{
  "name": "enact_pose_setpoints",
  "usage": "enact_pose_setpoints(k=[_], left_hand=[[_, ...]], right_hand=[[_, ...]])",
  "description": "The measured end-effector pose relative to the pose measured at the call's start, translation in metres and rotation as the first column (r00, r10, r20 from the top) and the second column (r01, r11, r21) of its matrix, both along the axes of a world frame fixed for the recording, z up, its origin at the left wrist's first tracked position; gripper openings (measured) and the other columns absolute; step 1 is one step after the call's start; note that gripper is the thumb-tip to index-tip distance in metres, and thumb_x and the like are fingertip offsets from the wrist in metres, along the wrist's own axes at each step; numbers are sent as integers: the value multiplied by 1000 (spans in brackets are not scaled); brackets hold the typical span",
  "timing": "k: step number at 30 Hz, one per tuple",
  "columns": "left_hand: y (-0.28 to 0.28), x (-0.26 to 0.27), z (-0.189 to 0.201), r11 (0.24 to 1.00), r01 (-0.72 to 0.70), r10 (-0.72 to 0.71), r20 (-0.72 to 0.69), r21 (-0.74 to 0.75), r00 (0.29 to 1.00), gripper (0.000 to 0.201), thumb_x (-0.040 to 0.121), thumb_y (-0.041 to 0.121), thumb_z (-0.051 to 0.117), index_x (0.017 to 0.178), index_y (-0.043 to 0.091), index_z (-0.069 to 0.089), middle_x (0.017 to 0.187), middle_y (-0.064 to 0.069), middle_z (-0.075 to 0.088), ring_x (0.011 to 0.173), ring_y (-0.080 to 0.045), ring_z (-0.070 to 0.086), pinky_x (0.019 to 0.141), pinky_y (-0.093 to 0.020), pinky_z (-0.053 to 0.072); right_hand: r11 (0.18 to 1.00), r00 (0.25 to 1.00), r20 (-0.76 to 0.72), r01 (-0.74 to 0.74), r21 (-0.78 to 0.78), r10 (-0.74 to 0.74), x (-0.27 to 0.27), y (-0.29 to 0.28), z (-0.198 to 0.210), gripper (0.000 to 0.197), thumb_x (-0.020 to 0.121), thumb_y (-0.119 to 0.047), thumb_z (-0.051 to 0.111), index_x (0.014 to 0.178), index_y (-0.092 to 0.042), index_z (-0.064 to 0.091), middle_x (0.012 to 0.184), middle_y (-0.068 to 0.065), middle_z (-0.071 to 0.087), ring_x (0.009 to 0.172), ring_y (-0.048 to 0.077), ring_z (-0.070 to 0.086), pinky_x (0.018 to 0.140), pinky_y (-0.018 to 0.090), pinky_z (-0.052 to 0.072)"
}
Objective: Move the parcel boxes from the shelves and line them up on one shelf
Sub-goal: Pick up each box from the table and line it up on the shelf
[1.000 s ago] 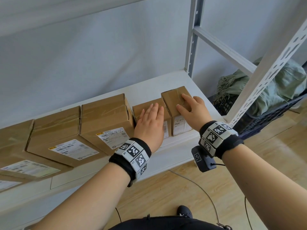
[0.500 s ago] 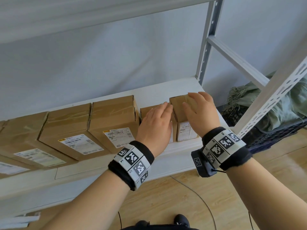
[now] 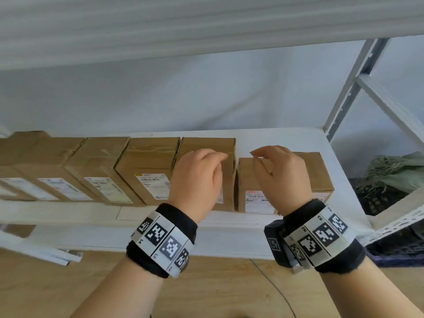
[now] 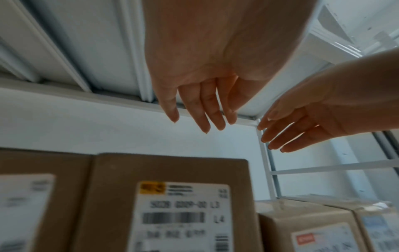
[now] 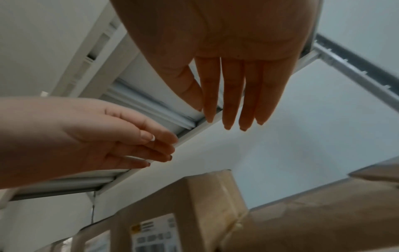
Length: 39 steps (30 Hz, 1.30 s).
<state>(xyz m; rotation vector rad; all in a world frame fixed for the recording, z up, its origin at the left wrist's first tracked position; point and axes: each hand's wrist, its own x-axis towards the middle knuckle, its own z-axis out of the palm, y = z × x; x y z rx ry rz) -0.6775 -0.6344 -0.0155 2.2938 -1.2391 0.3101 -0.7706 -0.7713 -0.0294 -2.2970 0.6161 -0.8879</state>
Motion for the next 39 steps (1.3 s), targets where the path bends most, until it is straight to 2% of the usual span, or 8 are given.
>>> enact_pose_setpoints(k=[5, 9, 12, 17, 23, 27, 34, 39], left_hand=[[46, 18, 12, 995, -103, 103, -2, -13, 995, 29, 91, 8, 47, 111, 13, 68, 107, -3, 67, 98, -19, 62, 85, -31, 46], [90, 36, 22, 992, -118, 118, 2, -42, 993, 29, 92, 9, 46, 111, 13, 68, 107, -4, 67, 97, -19, 62, 85, -34, 50], [130, 51, 31, 991, -122, 123, 19, -54, 992, 29, 93, 10, 46, 112, 14, 67, 109, -2, 67, 98, -17, 62, 85, -27, 45], [211, 77, 45, 988, -132, 135, 33, -75, 990, 29, 94, 13, 45, 114, 15, 66, 111, -1, 66, 101, -15, 60, 87, -30, 47], [327, 110, 50, 969, -237, 241, 50, -64, 969, 31, 95, 15, 43, 116, 15, 65, 113, -2, 65, 101, -15, 60, 86, -23, 42], [403, 130, 47, 924, -378, 380, 26, -55, 925, 31, 96, 16, 43, 119, 17, 63, 115, -1, 64, 104, -15, 59, 87, -24, 43], [511, 158, 36, 829, -552, 552, -22, -90, 833, 29, 95, 18, 42, 114, 16, 65, 107, -2, 66, 99, -17, 61, 86, -33, 48], [569, 192, 39, 731, -677, 678, -17, -83, 735, 28, 95, 14, 45, 114, 16, 65, 106, -2, 66, 98, -17, 61, 87, -30, 47]], right_hand=[[996, 996, 3, -92, -17, 92, 25, 38, 13, 16, 86, -11, 56, 91, -11, 71, 88, 2, 69, 81, 18, 61, 67, 26, 43], [990, 991, 16, -133, -45, 134, 44, 79, 29, 16, 83, -6, 55, 84, -8, 71, 78, 5, 67, 75, 23, 58, 65, 34, 47], [987, 988, 46, -144, -66, 148, 58, 117, 40, 16, 83, -6, 55, 82, -9, 70, 72, -2, 62, 70, 18, 54, 62, 29, 41], [980, 982, 43, -182, -77, 185, 83, 202, 50, 18, 84, -7, 55, 87, -7, 72, 80, 4, 69, 77, 19, 60, 71, 35, 50], [951, 954, 20, -297, -85, 299, 133, 310, 54, 18, 87, -11, 54, 92, -8, 71, 87, 3, 70, 82, 18, 62, 76, 36, 52], [898, 902, -35, -431, -89, 430, 172, 376, 54, 18, 87, -12, 54, 92, -11, 71, 89, 0, 70, 83, 16, 63, 77, 36, 54], [772, 775, -79, -632, -70, 627, 237, 474, 51, 20, 87, -12, 55, 98, -14, 72, 97, -3, 69, 83, 5, 57, 77, 20, 47], [671, 675, -72, -738, -74, 734, 296, 538, 48, 20, 87, -13, 55, 98, -14, 71, 96, -2, 70, 84, 9, 61, 78, 25, 51]])
